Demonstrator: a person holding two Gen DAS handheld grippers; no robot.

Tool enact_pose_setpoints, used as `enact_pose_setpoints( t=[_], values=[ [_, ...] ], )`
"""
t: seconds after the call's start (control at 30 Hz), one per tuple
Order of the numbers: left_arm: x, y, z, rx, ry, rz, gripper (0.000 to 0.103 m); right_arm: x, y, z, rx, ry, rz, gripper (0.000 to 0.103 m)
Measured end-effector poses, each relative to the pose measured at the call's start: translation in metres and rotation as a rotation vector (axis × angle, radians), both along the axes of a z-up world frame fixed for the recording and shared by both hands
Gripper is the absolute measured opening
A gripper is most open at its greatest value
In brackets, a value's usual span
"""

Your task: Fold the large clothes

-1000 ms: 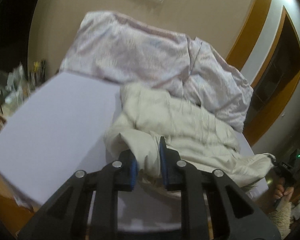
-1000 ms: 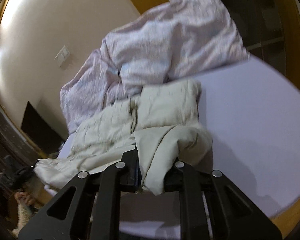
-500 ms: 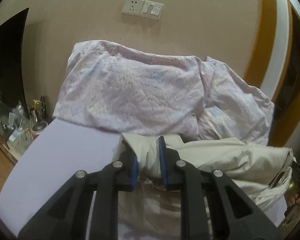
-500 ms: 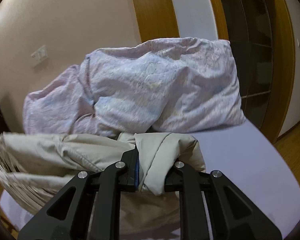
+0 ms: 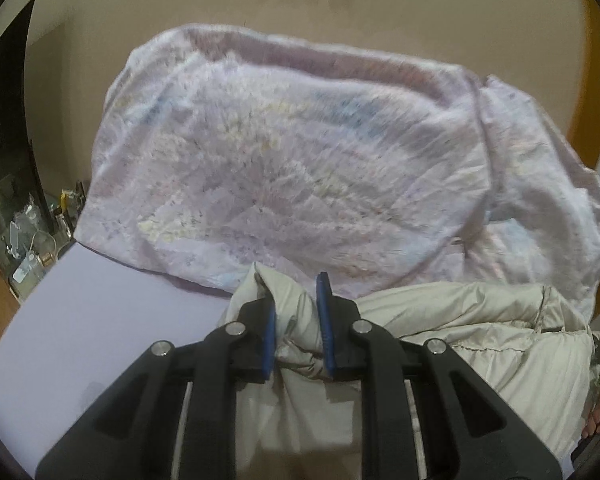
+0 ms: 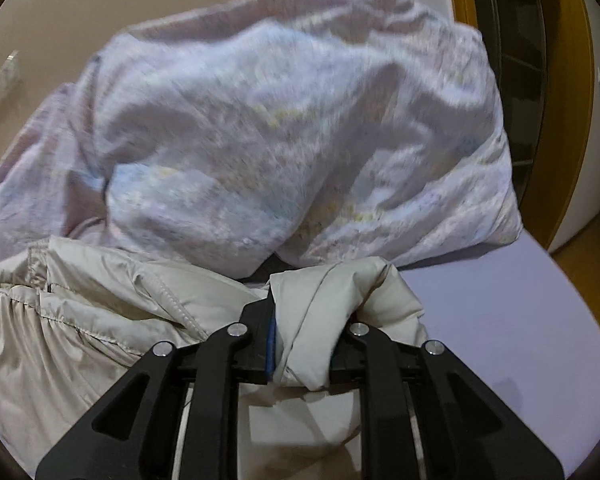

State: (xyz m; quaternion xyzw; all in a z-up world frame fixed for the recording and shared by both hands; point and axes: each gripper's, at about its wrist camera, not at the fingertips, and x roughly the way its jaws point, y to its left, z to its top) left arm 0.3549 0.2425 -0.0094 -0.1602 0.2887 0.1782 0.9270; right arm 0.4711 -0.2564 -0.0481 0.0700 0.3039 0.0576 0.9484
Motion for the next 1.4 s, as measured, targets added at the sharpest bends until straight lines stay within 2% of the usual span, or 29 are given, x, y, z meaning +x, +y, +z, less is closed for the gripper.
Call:
enact_pose_setpoints(
  t=[0.13, 0.2, 0.27, 0.33, 0.37, 0.4, 0.43, 0.53, 0.6, 0.67, 0.8, 0.9, 0.97, 1.03, 1.17, 1.27, 1.4],
  values=[
    [0.02, 0.008, -0.022, -0.026, 0.032, 0.033, 0.023, 0.021, 0.001, -0.018, 0.039, 0.054, -0.015, 0.023],
    [0.022, 0.012, -0.027, -0.045, 0.031, 0.045, 0.026, 0.029, -0.004, -0.024, 0.099, 0.089, -0.018, 0.026],
    [0.021, 0.015, -0.028, -0.053, 0.021, 0.054, 0.038, 0.031, -0.014, -0.025, 0.177, 0.11, -0.014, 0.03],
    [0.014, 0.014, -0.02, -0.024, -0.004, 0.074, 0.061, 0.03, -0.026, -0.022, 0.253, 0.126, -0.01, 0.039],
    [0.011, 0.013, -0.016, -0.011, -0.016, 0.077, 0.067, 0.028, -0.029, -0.02, 0.271, 0.124, -0.01, 0.042],
    [0.006, 0.012, -0.011, 0.005, -0.031, 0.078, 0.074, 0.024, -0.033, -0.016, 0.293, 0.115, -0.006, 0.049],
    [0.0, 0.01, -0.004, 0.022, -0.046, 0.068, 0.077, 0.018, -0.036, -0.011, 0.305, 0.097, -0.001, 0.057],
    [-0.018, -0.001, 0.012, 0.053, -0.062, 0.027, 0.084, 0.003, -0.038, 0.003, 0.277, 0.035, 0.003, 0.069],
    [-0.029, -0.014, 0.017, 0.082, -0.067, -0.001, 0.087, -0.016, -0.033, 0.015, 0.232, -0.026, 0.02, 0.07],
    [-0.043, -0.032, 0.019, 0.124, -0.066, -0.044, 0.089, -0.028, -0.022, 0.019, 0.191, -0.039, 0.074, 0.07],
    [-0.054, -0.064, 0.01, 0.181, -0.05, -0.104, 0.092, -0.049, 0.016, 0.011, 0.019, -0.022, 0.197, 0.07],
    [-0.048, -0.083, -0.003, 0.24, -0.008, -0.127, 0.092, -0.052, 0.039, -0.001, -0.099, -0.018, 0.224, 0.069],
    [-0.038, -0.092, -0.016, 0.279, 0.031, -0.122, 0.092, -0.048, 0.046, -0.01, -0.134, 0.0, 0.227, 0.067],
    [-0.029, -0.095, -0.027, 0.302, 0.058, -0.108, 0.092, -0.038, 0.052, -0.02, -0.167, 0.026, 0.215, 0.065],
    [-0.005, -0.093, -0.042, 0.312, 0.103, -0.063, 0.092, -0.027, 0.054, -0.037, -0.167, 0.063, 0.18, 0.064],
    [0.012, -0.085, -0.046, 0.292, 0.13, -0.023, 0.092, -0.016, 0.057, -0.045, -0.165, 0.076, 0.157, 0.064],
    [0.031, -0.078, -0.049, 0.307, 0.154, 0.024, 0.093, -0.003, 0.059, -0.054, -0.155, 0.094, 0.122, 0.065]
  ],
)
